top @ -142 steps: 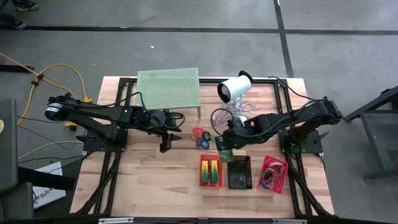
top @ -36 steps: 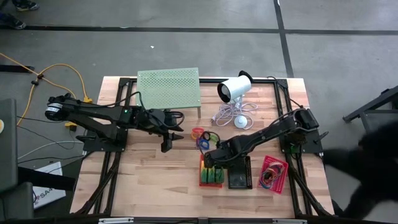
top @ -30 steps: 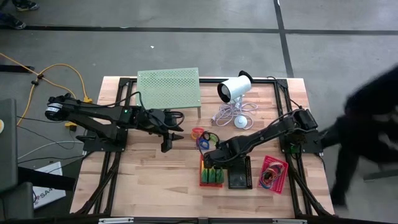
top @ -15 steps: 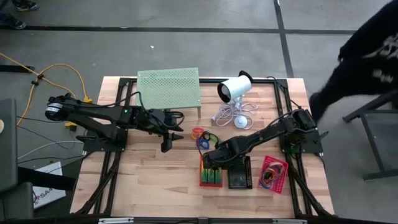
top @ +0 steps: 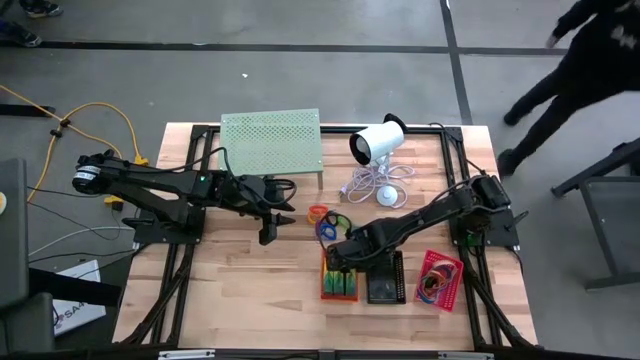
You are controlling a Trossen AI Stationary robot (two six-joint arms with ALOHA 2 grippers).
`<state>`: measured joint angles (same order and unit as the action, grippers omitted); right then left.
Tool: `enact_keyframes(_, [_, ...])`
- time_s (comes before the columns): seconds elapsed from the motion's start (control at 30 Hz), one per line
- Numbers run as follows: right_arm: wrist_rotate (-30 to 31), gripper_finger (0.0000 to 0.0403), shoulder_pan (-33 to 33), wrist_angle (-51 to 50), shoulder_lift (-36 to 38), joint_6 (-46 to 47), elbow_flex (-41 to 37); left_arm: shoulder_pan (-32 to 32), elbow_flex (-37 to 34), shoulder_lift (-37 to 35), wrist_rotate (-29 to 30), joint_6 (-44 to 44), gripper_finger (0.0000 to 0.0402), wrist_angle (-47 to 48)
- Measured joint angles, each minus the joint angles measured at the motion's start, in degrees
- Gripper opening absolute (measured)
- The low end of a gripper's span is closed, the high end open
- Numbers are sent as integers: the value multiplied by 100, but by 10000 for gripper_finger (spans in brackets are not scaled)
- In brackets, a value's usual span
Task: Pick & Place Office Desk Supplies
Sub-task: Put the crayon box into the orange basket, then put the green wrist coil into the black basket
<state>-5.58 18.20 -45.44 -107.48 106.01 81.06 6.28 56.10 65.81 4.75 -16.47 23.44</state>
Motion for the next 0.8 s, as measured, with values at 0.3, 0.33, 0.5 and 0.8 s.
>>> enact_keyframes(0.3, [646, 162, 7, -583, 727, -150, 0, 1, -2, 0, 0, 0, 152, -5])
enact_keyframes(0.33, [697, 162, 7, -603, 765, -173, 0, 1, -1, 1, 1, 0, 152, -9])
enact_keyframes(0.5, [763, 162, 7, -652, 791, -370, 0, 0, -1, 0, 0, 0, 152, -15])
enact_keyframes(0.8, [1433, 162, -89, -449, 793, -1791, 0, -1, 0, -1, 2, 0, 152, -15])
